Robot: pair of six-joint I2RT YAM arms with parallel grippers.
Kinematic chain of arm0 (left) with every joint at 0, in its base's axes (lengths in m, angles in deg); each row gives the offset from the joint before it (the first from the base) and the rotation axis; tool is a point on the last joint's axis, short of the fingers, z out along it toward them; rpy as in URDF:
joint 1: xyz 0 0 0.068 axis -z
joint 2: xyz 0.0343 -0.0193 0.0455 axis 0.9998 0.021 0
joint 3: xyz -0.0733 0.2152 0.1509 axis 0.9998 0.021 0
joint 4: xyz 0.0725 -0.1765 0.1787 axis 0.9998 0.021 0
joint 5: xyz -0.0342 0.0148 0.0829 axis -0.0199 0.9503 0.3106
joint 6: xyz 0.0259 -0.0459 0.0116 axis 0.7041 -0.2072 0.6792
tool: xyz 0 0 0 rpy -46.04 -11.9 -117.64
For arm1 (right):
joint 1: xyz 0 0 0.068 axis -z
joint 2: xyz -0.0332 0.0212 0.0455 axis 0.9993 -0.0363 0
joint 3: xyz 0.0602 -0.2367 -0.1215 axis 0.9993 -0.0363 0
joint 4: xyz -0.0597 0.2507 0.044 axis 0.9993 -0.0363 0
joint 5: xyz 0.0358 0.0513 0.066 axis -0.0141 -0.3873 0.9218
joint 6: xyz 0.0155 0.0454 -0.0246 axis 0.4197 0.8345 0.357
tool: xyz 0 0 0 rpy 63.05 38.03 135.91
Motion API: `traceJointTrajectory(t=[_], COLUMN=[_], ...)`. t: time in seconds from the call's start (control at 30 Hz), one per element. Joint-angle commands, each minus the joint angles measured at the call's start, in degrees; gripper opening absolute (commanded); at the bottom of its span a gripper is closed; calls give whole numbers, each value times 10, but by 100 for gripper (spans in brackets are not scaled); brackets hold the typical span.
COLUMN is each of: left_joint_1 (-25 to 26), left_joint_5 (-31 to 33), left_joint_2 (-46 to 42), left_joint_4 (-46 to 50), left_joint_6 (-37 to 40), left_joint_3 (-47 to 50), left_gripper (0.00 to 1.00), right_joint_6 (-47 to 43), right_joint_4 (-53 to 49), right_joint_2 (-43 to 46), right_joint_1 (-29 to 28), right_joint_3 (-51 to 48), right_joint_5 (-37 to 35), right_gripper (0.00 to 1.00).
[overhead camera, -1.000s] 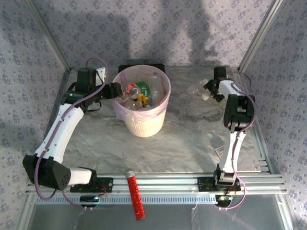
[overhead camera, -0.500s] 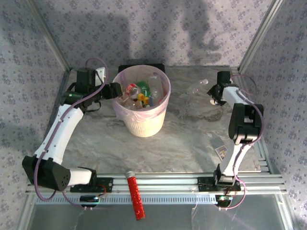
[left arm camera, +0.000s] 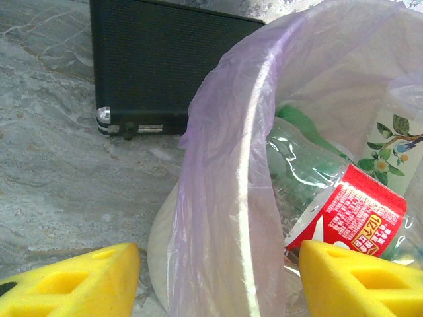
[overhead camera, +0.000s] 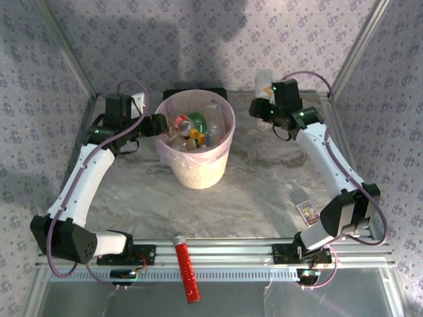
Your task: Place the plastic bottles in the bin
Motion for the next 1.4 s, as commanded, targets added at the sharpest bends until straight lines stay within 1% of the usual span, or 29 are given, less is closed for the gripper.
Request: traceJointTrajectory(t=[0.0,0.07,0.17,0.27,0.37,0.47,0.53,0.67,0.73,0.8,0.87,0.97,1.2,1.37], left_joint_1=[0,0,0,0,0,0,0,0,0,0,0,0,0,0], left_joint_5=[-1,0,-1,-1,0,-1,0,2,2,0,0,0,3,3], left_joint_2=[-8,-10,-11,-13,-14,-16,-18,-20,-19,-17,-16,-15,-20,-19], left_joint_4=[5,6,6,6,5,5,7,7,8,8,6,5,8,9], left_joint_6=[5,5,5,5,5,5,5,5,6,5,5,4,4,5], left_joint_3=[-7,-8,-6,-5,-3,-3,-3,-2,-2,-3,-3,-3,-3,-5], left_gripper=[65,65,65,65,65,65,65,65,65,65,65,65,65,65], right_joint_6=[-41,-57,-67,-78,-89,-108,-120,-140,-138,-139,-139,-138,-143,-147], right_joint_4=[-81,-108,-113,-113,-135,-158,-164,-142,-142,-145,-141,-139,-139,-143], right_joint_2=[6,-10,-26,-48,-84,-113,-122,-107,-104,-104,-108,-124,-171,-199], right_joint_1=[-63,-106,-147,-173,-195,-215,-225,-238,-237,-232,-228,-222,-216,-211], right_joint_3=[69,112,152,183,223,250,255,232,233,238,242,255,276,278], right_joint_5=[-30,-66,-73,-64,-37,-23,-18,-7,-24,-36,-40,-42,-34,-23], right_gripper=[60,60,60,60,60,63,67,89,93,94,93,91,70,63])
